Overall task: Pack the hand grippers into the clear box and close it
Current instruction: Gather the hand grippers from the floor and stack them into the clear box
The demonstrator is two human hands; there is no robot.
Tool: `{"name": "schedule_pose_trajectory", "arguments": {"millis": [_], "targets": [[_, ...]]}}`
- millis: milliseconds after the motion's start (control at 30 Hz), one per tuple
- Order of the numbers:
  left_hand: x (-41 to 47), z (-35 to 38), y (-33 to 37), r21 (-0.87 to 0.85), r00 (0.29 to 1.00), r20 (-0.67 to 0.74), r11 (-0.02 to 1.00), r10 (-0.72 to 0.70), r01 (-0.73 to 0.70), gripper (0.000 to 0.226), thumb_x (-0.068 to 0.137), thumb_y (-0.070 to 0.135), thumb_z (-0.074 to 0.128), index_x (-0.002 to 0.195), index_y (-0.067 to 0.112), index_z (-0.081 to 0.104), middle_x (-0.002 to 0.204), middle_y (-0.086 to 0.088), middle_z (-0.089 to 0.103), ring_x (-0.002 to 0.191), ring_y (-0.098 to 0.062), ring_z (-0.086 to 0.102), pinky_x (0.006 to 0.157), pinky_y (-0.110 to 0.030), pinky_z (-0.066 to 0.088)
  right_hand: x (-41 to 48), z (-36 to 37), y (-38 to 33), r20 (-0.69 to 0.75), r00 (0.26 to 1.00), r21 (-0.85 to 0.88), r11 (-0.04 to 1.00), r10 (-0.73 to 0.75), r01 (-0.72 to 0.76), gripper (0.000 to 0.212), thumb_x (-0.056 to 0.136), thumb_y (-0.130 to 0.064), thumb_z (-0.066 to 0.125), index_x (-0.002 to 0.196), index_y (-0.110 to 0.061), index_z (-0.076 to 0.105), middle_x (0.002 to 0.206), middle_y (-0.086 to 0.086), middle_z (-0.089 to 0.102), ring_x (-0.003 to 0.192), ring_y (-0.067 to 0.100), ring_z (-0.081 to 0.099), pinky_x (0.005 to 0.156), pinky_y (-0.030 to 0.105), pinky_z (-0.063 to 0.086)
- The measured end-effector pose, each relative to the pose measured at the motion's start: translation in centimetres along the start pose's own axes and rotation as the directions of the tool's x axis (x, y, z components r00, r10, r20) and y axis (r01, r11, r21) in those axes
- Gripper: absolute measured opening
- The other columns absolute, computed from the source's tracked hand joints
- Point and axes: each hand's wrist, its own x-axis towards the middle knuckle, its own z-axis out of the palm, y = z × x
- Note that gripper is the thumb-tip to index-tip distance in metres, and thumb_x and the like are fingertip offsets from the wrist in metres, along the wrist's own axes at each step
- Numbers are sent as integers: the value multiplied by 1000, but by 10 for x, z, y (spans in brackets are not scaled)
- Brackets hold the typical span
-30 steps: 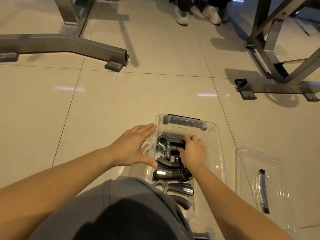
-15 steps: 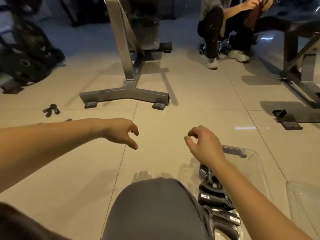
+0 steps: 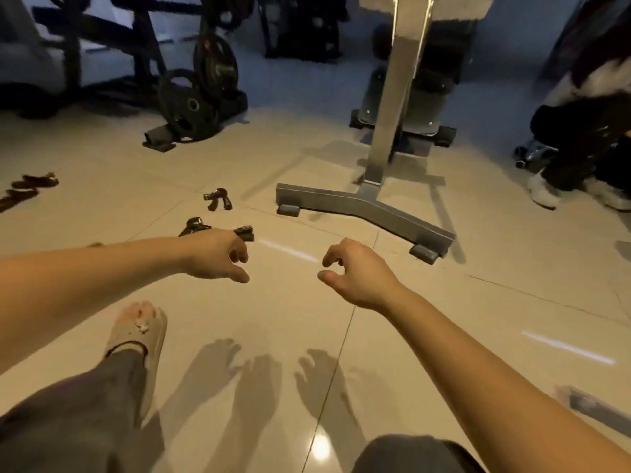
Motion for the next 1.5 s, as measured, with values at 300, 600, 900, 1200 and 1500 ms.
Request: {"name": "schedule_pose_trajectory", "arguments": {"millis": [300, 600, 900, 1200, 1500], "targets": [[79, 5, -189, -110, 981, -54, 978, -184, 178, 50, 85, 48, 74, 124, 18, 66, 117, -1, 66, 103, -20, 62, 89, -37, 53, 178, 111, -85, 109, 994, 6, 1000, 4, -5, 32, 92, -38, 62, 120, -23, 66, 121, -1, 61, 109, 21, 61, 89, 39, 52], [209, 56, -321, -324, 937, -91, 900, -336, 291, 47, 77, 56, 75, 110, 24, 65, 106, 3, 69, 93, -19, 63, 78, -35, 53, 335, 217, -100, 183, 981, -39, 998, 64, -57, 36, 91, -31, 64, 126, -21, 62, 126, 0, 62, 113, 24, 60, 88, 36, 50], [319, 116, -382, -397, 905, -155, 864, -396, 310, 58, 70, 65, 75, 102, 19, 60, 97, -3, 59, 88, -25, 59, 70, -36, 51, 442, 297, -73, 337, 936, -175, 984, 99, -41, 51, 86, -15, 60, 136, -23, 54, 132, 0, 55, 117, 27, 53, 91, 38, 48], [375, 144, -393, -349, 854, -159, 837, -495, 420, 74, 67, 64, 75, 119, 14, 56, 114, -8, 56, 111, -29, 52, 88, -42, 46, 491, 346, -37, 466, 882, -378, 918, 74, 123, 66, 80, -19, 66, 142, -30, 45, 139, -5, 50, 130, 24, 43, 104, 39, 37], [370, 152, -388, -585, 808, -217, 736, -548, 342, 60, 68, 28, 76, 120, 14, 49, 105, -9, 54, 98, -32, 55, 80, -43, 50, 464, 344, -20, 336, 912, -378, 921, 235, -97, 52, 81, -54, 73, 119, -23, 57, 111, -2, 57, 104, 22, 55, 81, 35, 46]]}}
